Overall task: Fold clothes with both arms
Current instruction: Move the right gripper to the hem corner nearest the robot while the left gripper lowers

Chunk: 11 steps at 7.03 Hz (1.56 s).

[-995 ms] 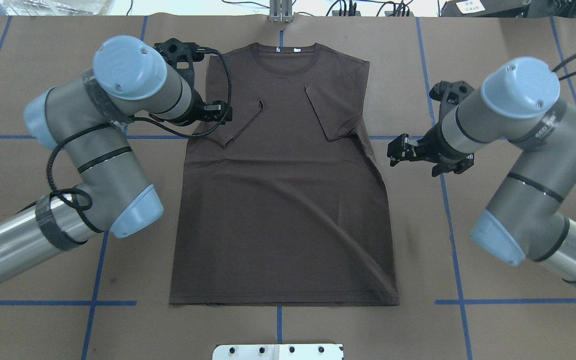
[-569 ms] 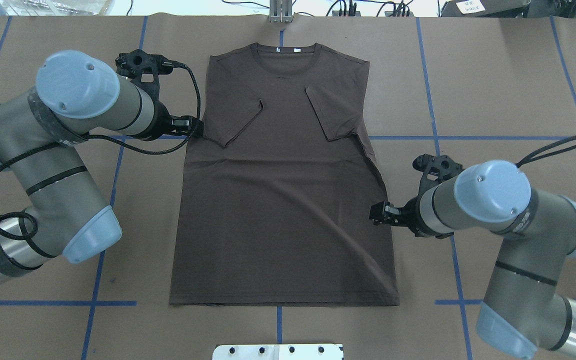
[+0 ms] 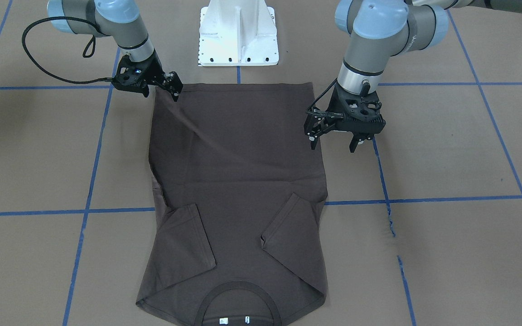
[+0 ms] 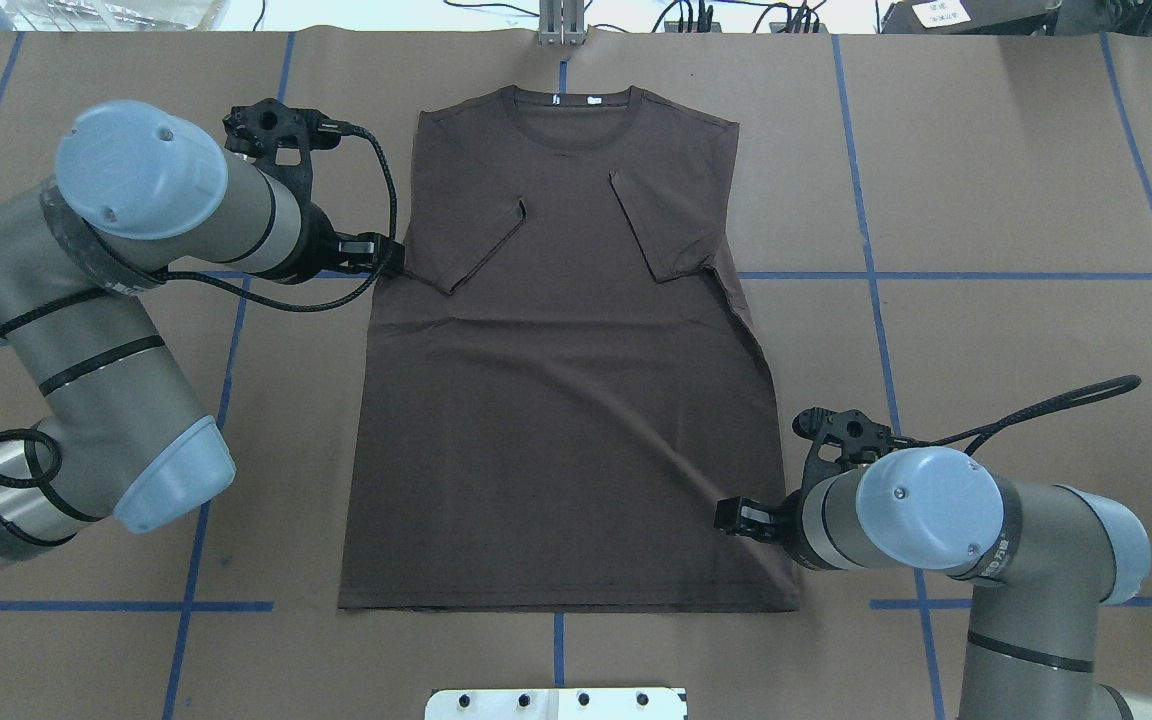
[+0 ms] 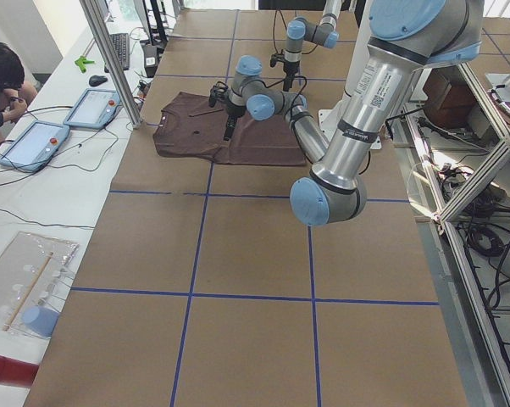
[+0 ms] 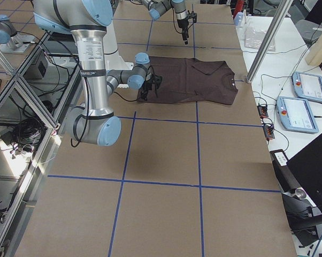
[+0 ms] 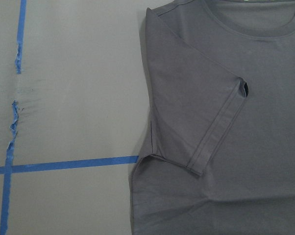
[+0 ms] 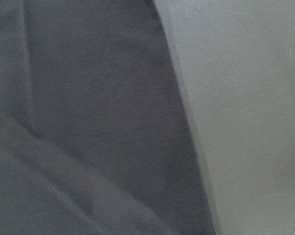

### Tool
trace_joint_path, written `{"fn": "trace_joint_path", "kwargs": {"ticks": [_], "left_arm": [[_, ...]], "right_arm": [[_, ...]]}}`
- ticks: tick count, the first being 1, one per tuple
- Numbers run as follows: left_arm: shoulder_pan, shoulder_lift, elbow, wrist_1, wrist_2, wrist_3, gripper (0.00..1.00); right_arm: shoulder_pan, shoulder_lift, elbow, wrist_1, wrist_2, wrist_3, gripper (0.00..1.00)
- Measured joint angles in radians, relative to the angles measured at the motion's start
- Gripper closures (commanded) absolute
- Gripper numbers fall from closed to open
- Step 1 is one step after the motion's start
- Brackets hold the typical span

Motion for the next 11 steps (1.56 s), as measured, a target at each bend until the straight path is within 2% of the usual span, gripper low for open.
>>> {"fn": "trace_joint_path", "kwargs": {"ticks": [2, 4, 6, 7, 9, 10, 11], "left_arm": [[0.0, 0.0, -0.009, 0.0, -0.001, -0.002, 0.0], [0.0, 0.0, -0.012, 0.0, 0.0, -0.003, 0.0], [0.0, 0.0, -0.013, 0.0, 0.0, -0.004, 0.0], [0.0, 0.0, -0.013, 0.0, 0.0, -0.005, 0.0], [0.0, 0.0, -0.013, 0.0, 0.0, -0.006, 0.0], [-0.001, 0.001, -0.013, 0.0, 0.0, -0.006, 0.0], [-0.001, 0.001, -0.013, 0.0, 0.0, -0.006, 0.0]], "right_arm": [[-0.029, -0.035, 0.014, 0.0, 0.014, 0.002, 0.0], [-0.05, -0.062, 0.039, -0.001, 0.029, 0.002, 0.08], [-0.06, -0.065, 0.032, -0.002, 0.03, 0.002, 0.08], [-0.065, -0.064, 0.024, -0.002, 0.031, 0.002, 0.25], [-0.072, -0.057, 0.013, -0.002, 0.032, 0.002, 0.9], [-0.073, -0.055, 0.013, -0.002, 0.033, 0.001, 1.0], [-0.073, -0.055, 0.014, -0.002, 0.033, 0.001, 1.0]]}}
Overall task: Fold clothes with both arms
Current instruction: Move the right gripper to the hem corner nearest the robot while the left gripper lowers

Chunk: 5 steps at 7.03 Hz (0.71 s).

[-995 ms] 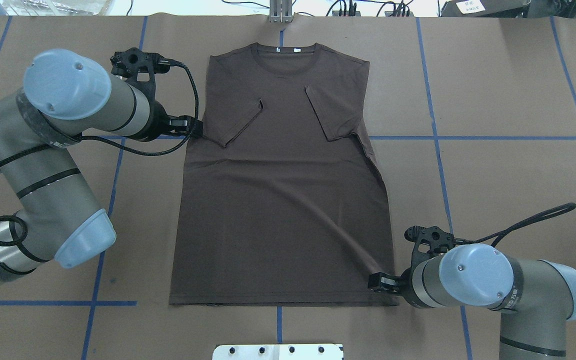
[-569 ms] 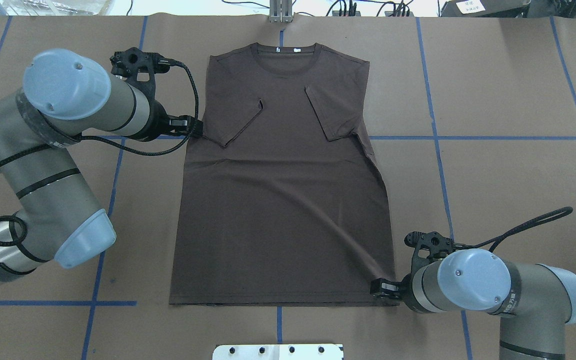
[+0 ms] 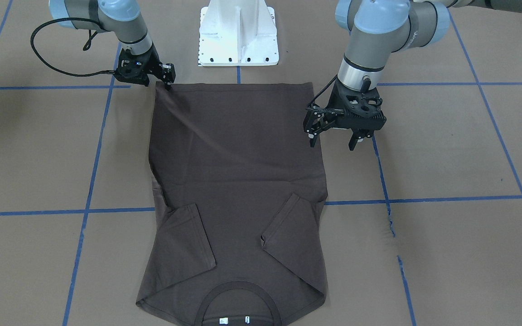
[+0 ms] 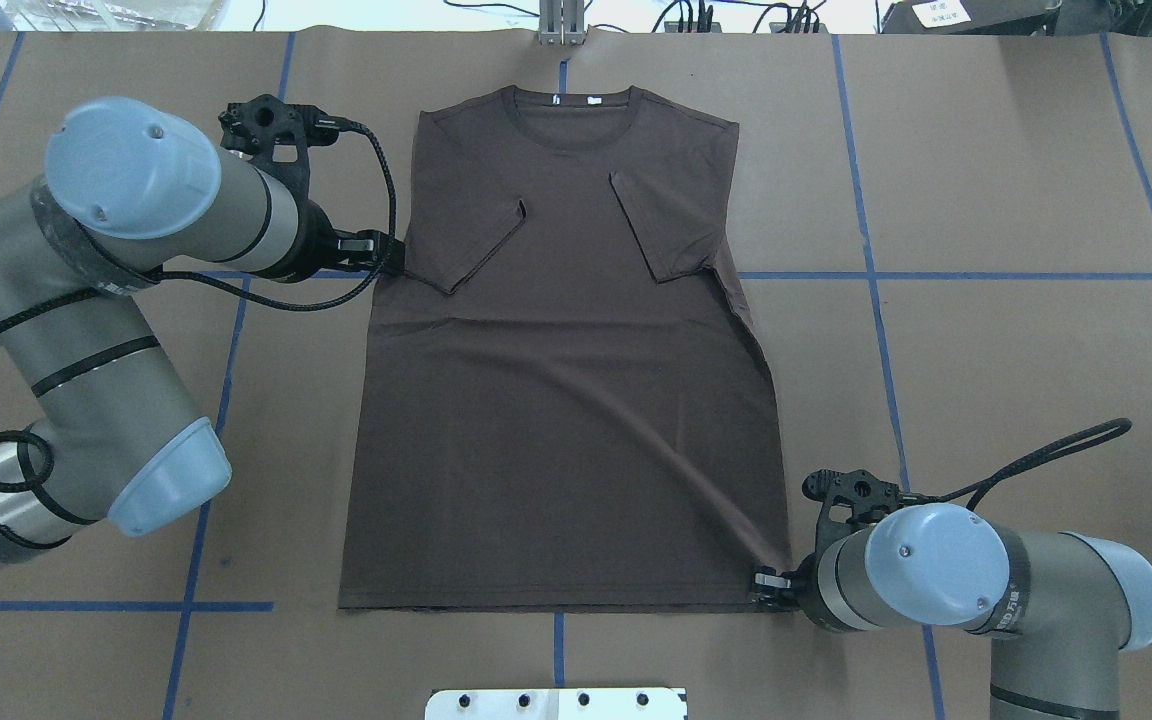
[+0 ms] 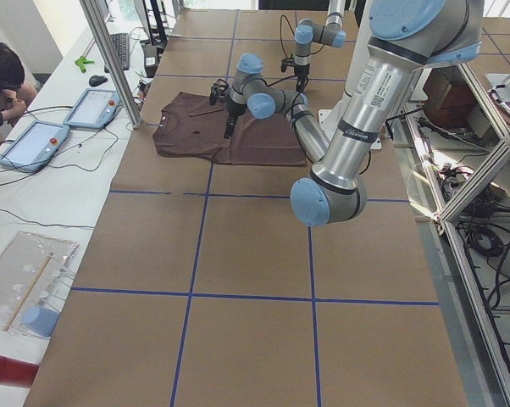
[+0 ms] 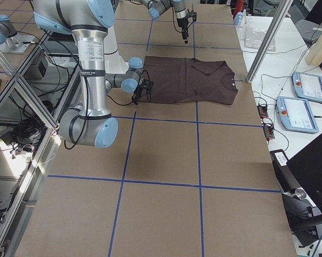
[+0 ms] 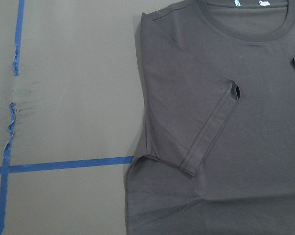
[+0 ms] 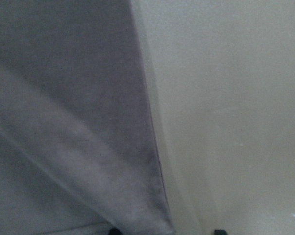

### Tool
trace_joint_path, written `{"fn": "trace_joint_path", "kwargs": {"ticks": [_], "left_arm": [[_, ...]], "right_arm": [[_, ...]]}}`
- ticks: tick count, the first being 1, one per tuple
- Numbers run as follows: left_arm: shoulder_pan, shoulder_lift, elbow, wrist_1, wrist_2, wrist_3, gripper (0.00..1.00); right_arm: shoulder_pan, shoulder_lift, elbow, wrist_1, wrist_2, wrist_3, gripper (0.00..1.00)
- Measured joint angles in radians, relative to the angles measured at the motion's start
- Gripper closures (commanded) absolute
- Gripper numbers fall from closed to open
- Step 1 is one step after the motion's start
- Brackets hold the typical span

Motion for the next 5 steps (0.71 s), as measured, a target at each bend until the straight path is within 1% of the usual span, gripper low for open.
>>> {"fn": "trace_joint_path", "kwargs": {"ticks": [4, 5], "left_arm": [[0.001, -0.001, 0.001, 0.0, 0.0, -0.006, 0.0], [0.003, 0.011, -0.003, -0.003, -0.001, -0.039, 0.0]], "right_arm": [[0.003, 0.004, 0.015, 0.001, -0.006, 0.0, 1.0], [0.009, 0.006, 0.03, 0.001, -0.006, 0.001, 1.0]]}}
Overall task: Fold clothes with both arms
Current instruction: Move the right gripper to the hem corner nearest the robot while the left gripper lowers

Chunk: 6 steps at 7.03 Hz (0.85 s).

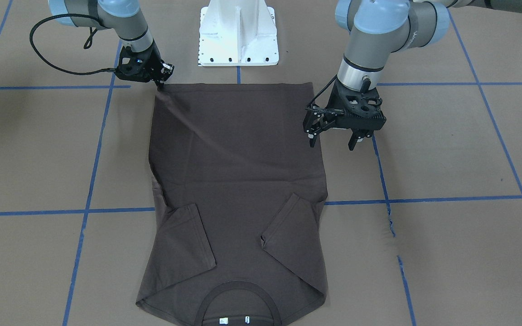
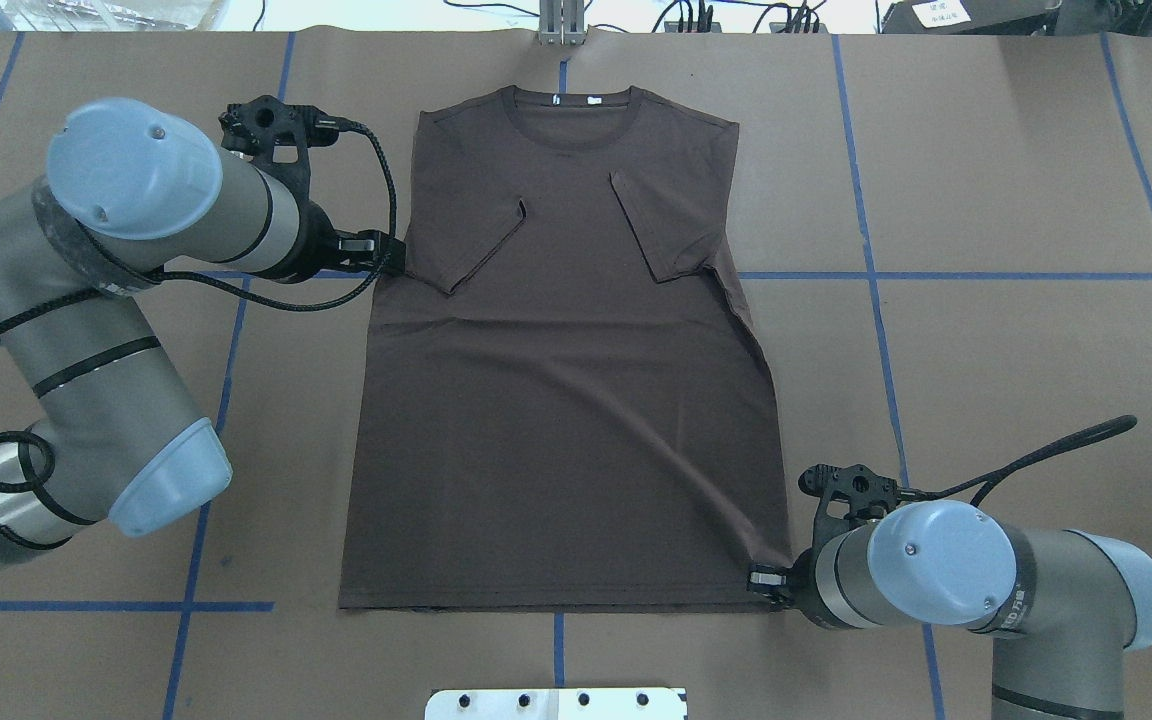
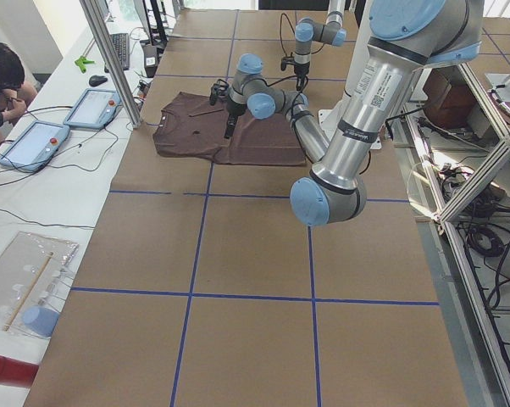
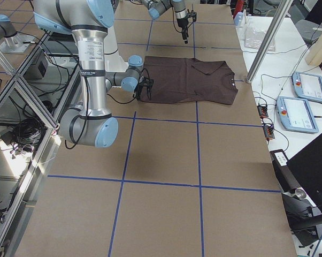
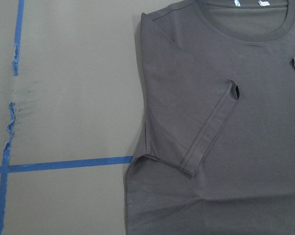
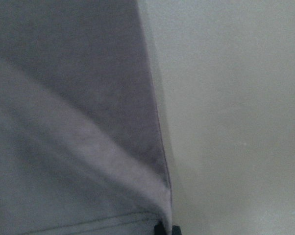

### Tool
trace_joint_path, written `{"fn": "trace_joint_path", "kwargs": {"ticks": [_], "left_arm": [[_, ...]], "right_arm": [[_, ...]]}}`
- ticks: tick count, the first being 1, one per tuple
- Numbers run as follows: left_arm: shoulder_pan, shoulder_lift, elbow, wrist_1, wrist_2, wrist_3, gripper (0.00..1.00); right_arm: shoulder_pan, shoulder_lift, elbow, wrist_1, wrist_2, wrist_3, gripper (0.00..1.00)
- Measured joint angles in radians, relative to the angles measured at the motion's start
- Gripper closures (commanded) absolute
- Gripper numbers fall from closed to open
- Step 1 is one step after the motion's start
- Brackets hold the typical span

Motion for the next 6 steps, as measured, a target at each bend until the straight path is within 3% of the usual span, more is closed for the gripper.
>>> {"fn": "trace_joint_path", "kwargs": {"ticks": [3, 6], "left_arm": [[0.11, 0.158, -0.132, -0.022, 0.021, -0.294, 0.03], [0.44, 0.235, -0.176, -0.029, 0.192, -0.693, 0.05]], "right_arm": [[0.033, -0.001, 0.06, 0.001, 0.003, -0.004, 1.0], [0.05, 0.01, 0.082, 0.008, 0.01, -0.015, 1.0]]}}
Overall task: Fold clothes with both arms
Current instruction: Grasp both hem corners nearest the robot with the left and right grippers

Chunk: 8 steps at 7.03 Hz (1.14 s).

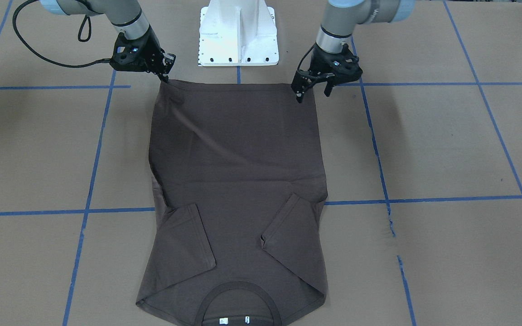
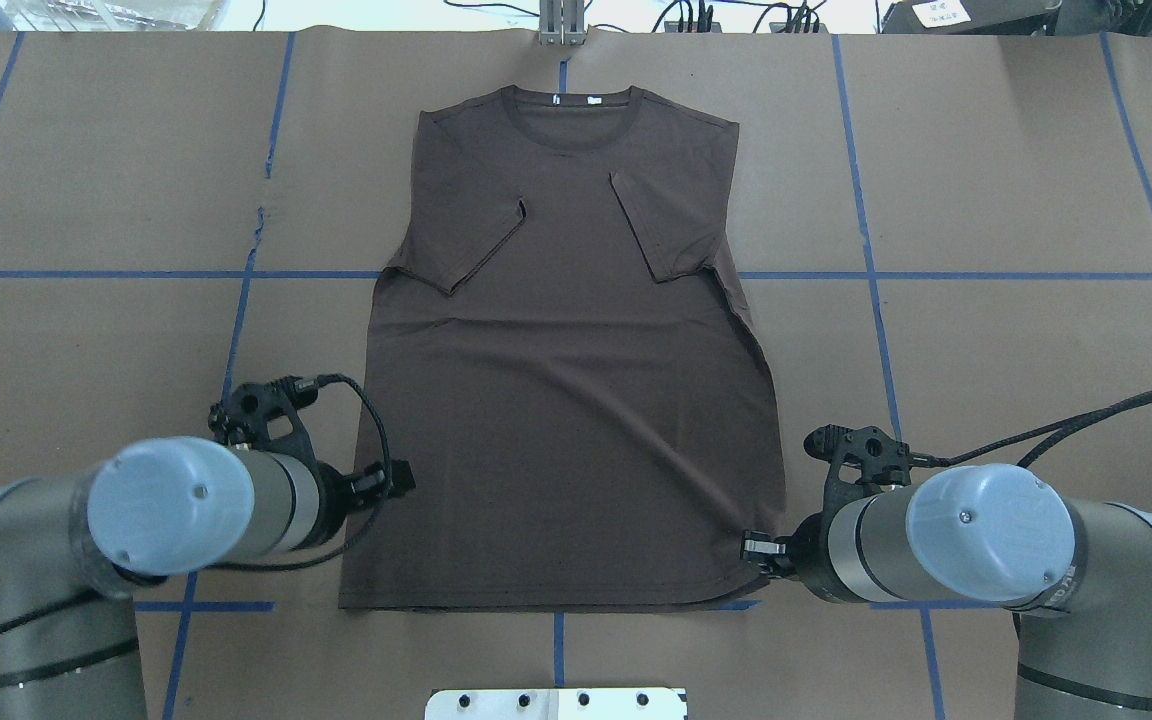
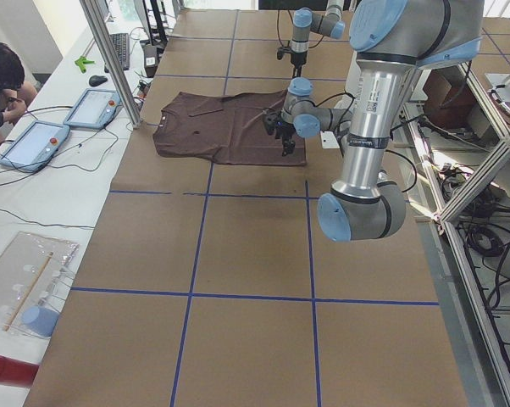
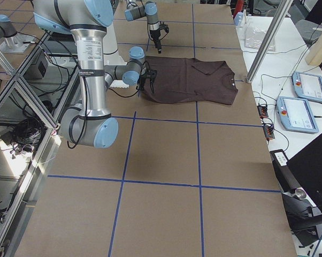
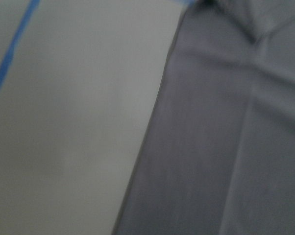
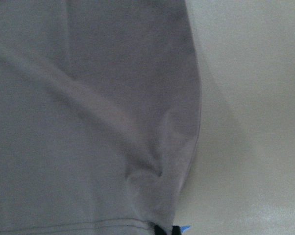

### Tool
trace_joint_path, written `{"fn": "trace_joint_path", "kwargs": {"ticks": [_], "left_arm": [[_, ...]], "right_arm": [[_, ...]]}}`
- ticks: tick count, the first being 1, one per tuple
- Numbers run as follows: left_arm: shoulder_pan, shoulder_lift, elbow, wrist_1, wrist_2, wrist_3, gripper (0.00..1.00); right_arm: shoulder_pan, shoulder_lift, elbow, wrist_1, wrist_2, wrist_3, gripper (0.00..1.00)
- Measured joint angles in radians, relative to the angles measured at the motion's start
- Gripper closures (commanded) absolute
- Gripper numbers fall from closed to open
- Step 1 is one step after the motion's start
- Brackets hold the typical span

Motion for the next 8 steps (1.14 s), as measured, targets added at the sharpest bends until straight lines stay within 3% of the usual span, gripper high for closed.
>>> {"fn": "trace_joint_path", "kwargs": {"ticks": [2, 6, 8], "left_arm": [[0.104, 0.014, 0.007, 0.004, 0.047, -0.113, 0.06], [0.12, 0.028, 0.033, 0.005, 0.057, -0.123, 0.09], [0.121, 0.029, 0.05, 0.006, 0.057, -0.124, 0.22]], "right_arm": [[0.001, 0.01, 0.001, 0.001, 0.001, -0.002, 1.0], [-0.003, 0.016, -0.001, 0.001, 0.002, -0.002, 1.0], [-0.003, 0.016, -0.001, 0.001, 0.003, -0.003, 1.0]]}}
